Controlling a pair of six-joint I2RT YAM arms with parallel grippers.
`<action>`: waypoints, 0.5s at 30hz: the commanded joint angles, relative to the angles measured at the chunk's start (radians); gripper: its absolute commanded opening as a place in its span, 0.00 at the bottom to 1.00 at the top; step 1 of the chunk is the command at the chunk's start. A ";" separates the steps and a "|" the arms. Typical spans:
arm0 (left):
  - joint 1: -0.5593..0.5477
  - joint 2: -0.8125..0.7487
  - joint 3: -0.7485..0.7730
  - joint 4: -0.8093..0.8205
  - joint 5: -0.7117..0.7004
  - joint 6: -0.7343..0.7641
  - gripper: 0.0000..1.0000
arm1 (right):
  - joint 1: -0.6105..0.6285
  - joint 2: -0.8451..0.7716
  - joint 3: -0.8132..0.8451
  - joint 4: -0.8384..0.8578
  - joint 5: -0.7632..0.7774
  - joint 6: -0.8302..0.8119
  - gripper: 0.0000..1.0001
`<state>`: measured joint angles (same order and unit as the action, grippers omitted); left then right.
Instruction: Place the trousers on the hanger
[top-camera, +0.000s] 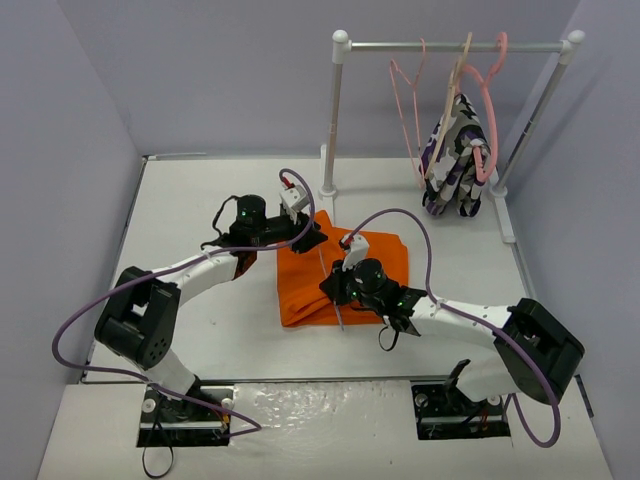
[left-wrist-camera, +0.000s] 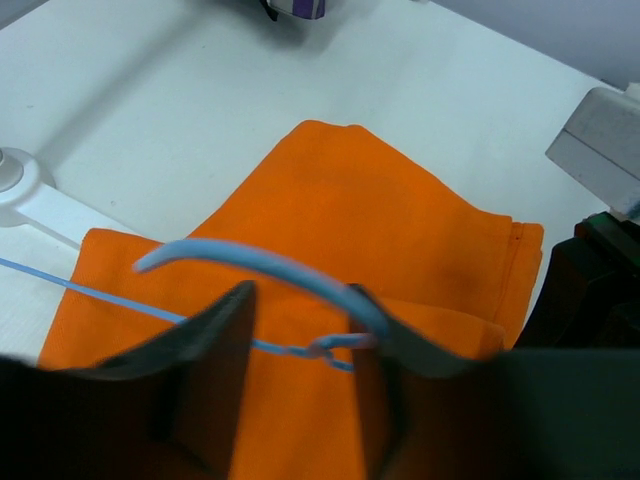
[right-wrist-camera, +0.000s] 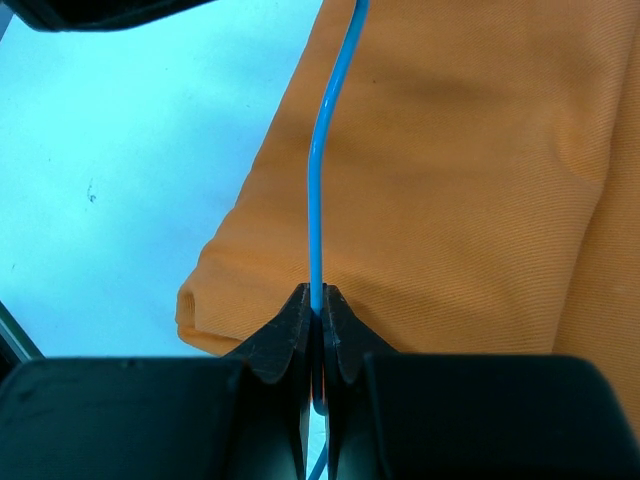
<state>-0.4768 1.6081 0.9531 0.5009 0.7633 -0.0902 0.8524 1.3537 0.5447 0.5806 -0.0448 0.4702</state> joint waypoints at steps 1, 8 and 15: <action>0.007 -0.020 0.040 0.137 0.007 0.005 0.10 | 0.008 0.000 0.047 0.047 -0.001 -0.009 0.00; 0.006 -0.022 0.020 0.175 0.010 -0.006 0.04 | 0.008 0.007 0.059 0.023 -0.009 -0.018 0.00; 0.007 -0.039 0.004 0.132 0.042 0.058 0.07 | -0.006 -0.079 0.140 -0.168 -0.014 -0.065 0.36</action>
<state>-0.4751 1.6081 0.9511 0.5666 0.7573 -0.0795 0.8523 1.3533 0.5895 0.5082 -0.0542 0.4482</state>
